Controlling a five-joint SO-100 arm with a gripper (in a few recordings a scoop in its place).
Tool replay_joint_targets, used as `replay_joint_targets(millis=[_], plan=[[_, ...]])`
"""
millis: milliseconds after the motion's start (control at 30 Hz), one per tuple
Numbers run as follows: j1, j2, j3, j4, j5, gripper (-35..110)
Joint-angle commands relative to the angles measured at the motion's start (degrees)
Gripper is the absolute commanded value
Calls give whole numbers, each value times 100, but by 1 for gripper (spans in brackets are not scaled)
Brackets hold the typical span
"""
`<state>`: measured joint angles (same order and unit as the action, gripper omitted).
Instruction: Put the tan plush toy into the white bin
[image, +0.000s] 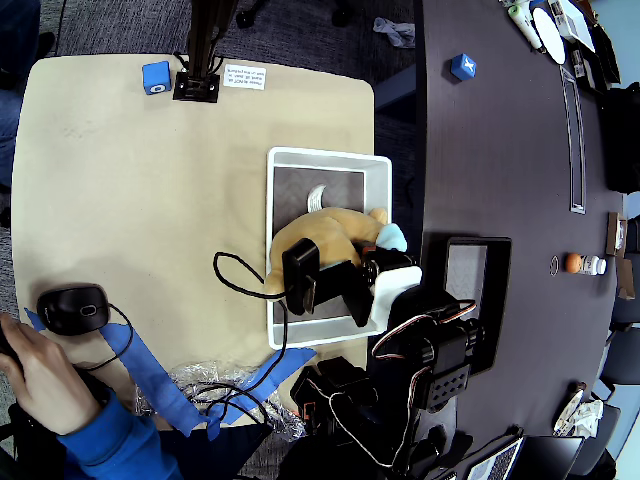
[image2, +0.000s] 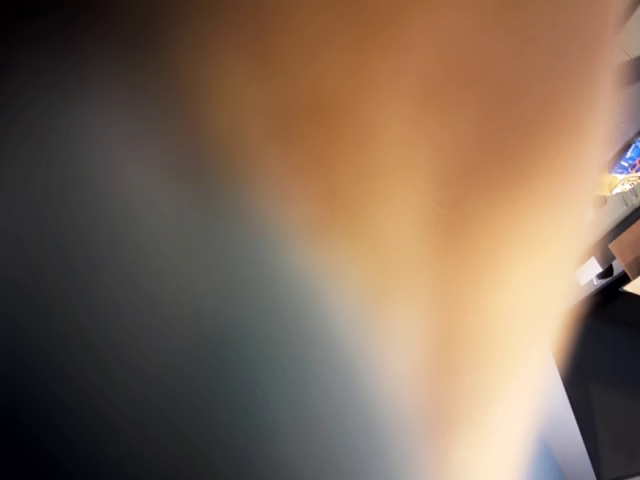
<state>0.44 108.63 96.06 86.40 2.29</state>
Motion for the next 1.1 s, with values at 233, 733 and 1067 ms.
replay_joint_targets(millis=[233, 733, 1067], plan=[[536, 141, 123, -158, 88, 0], [527, 132, 193, -149, 88, 1], [501, 220, 193, -79, 53, 26]])
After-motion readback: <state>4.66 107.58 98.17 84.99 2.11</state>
